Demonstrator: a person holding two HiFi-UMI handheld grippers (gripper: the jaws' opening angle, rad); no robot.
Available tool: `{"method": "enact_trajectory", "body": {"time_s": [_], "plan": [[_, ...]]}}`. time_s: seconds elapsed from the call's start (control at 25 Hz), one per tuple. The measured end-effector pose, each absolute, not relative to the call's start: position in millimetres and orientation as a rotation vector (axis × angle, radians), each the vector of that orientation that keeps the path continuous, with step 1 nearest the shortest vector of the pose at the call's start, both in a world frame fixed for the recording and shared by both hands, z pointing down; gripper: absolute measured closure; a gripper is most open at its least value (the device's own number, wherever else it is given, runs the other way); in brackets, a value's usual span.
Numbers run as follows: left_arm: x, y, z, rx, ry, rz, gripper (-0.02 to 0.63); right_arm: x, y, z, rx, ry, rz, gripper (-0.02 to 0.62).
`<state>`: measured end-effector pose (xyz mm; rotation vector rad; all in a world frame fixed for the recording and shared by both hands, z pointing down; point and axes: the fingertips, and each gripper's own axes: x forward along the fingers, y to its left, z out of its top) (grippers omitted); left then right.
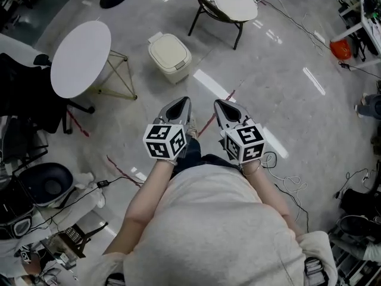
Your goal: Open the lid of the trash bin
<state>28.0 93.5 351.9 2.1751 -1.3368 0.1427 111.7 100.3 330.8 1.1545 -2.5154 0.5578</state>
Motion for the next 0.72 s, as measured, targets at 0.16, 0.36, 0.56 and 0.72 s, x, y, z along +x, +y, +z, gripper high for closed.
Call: {"method": "enact_trajectory", "body": {"time_s": [0.16,0.36,0.56,0.72], "plan": [[4,36,346,2.152,-1.333,0.123,0.604,88,44,329,1.130,-2.498,0.572,0.589],[-28,-15,357,2.127,-1.337,0.145,0.604,53,-10,337,1.083,-2.491,0.582,0.589],[-47,-41,382,2.036,-1.357,0.140,0.604,34,-46,353,1.011,-2.469,0.600,0.589],[-60,-55,400,1.960,-1.381,0.131,0.604,21,-73,372,0.945,-2.449,0.627,0.589]]}}
